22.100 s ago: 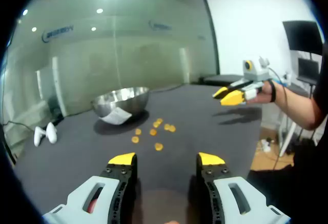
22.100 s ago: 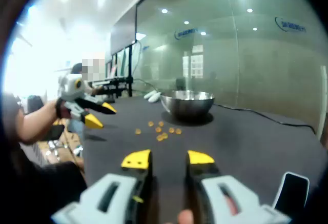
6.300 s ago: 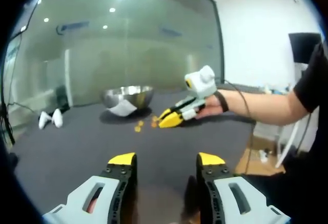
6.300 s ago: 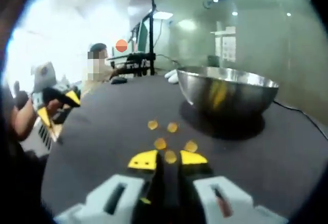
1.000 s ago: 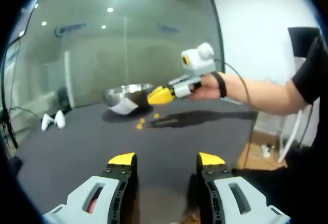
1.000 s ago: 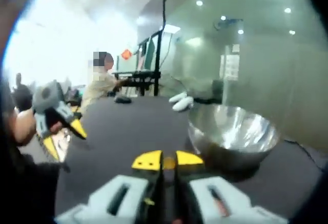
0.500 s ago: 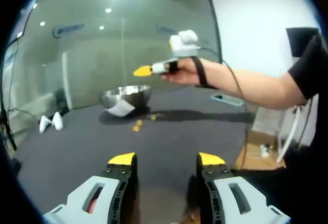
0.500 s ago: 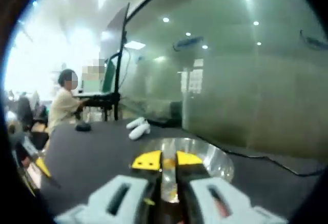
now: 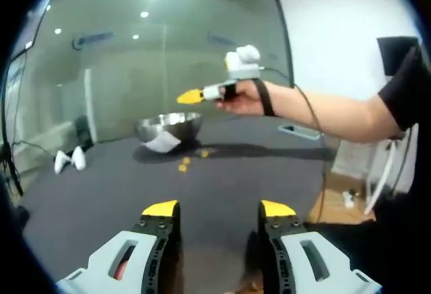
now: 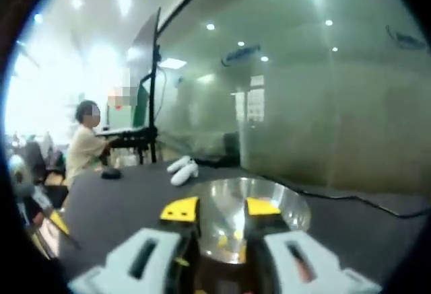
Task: Pick up the QQ candy scattered on the table and place it into the stainless steel bowl on the table
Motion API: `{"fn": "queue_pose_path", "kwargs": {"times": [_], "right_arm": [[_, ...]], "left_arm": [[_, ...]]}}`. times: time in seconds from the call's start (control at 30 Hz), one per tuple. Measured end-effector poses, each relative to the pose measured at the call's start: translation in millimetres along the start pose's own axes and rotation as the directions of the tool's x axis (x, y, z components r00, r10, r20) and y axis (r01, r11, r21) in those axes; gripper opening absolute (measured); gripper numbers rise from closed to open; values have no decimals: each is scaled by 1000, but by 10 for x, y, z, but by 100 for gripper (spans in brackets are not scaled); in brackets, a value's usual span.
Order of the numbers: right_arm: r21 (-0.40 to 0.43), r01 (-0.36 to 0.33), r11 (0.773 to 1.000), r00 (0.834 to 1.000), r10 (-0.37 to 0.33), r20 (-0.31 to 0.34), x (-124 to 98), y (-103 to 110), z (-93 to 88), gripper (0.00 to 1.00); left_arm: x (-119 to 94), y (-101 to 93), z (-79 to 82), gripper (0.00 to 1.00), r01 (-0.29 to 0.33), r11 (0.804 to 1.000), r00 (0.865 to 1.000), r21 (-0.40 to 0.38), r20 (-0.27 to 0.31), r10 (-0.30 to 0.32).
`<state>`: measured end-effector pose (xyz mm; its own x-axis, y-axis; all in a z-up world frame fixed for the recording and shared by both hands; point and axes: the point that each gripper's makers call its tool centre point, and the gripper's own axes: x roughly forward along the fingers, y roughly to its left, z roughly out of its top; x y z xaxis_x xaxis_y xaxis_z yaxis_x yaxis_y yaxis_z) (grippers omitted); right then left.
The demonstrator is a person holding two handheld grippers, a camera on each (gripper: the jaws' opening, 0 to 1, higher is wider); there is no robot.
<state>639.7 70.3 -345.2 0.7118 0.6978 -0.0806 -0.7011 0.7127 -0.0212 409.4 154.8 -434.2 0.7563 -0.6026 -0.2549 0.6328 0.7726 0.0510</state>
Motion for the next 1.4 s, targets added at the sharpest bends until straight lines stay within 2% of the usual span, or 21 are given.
{"fn": "queue_pose_path", "kwargs": {"times": [0.27,0.33,0.37,0.4,0.47,0.53,0.63,0.67,0.77,0.83,1.0,1.1,1.13,1.3,1.4], "right_arm": [[0,-16,1000,1000,16,7,-103,-66,57,22],[-4,-60,998,998,60,19,-136,29,64,23],[-22,-103,994,994,104,19,-160,122,48,24],[-60,-133,989,991,135,20,-133,136,11,25],[-137,-157,978,988,155,-20,-134,147,-140,27],[-118,-196,974,981,194,-26,-181,227,-224,27],[-41,-260,965,965,258,-46,-300,365,-403,28],[-29,-280,960,957,277,-84,-356,448,-506,28],[-66,-323,944,937,309,-165,-443,607,-802,29],[-91,-328,940,933,308,-185,-457,661,-933,29],[-67,-342,937,924,323,-205,-431,736,-1048,29],[-63,-349,935,918,328,-223,-366,762,-1102,28],[-66,-352,934,915,328,-235,-350,830,-1107,28],[-59,-355,933,909,329,-256,-222,843,-1179,28],[-97,-367,925,900,327,-288,-176,868,-1241,28]], "left_arm": [[26,-20,-12,48,-4,1000,1000,-2,-8,4],[24,-11,-12,47,-8,1000,1000,-5,-8,8],[21,-7,-10,47,-10,1000,1000,-7,-7,10],[18,-4,-7,47,-12,1000,1000,-8,-7,12],[18,2,1,47,-13,1000,1000,-9,-6,13],[21,20,8,47,-20,1000,1000,-11,-7,20],[24,26,26,47,-22,1000,1000,-15,-1,22],[27,28,27,48,-23,1000,1000,-16,-1,23],[46,59,-4,48,-40,999,999,-11,-10,40],[55,55,-22,48,-38,999,999,-9,-15,38],[75,21,-13,48,-28,1000,999,-7,-15,28],[67,26,0,48,-28,1000,1000,-3,-14,28],[62,32,4,48,-30,1000,999,-5,-13,30],[46,18,6,48,-31,1000,999,-4,-12,31],[31,17,3,48,-33,999,999,-4,-13,33]]}}
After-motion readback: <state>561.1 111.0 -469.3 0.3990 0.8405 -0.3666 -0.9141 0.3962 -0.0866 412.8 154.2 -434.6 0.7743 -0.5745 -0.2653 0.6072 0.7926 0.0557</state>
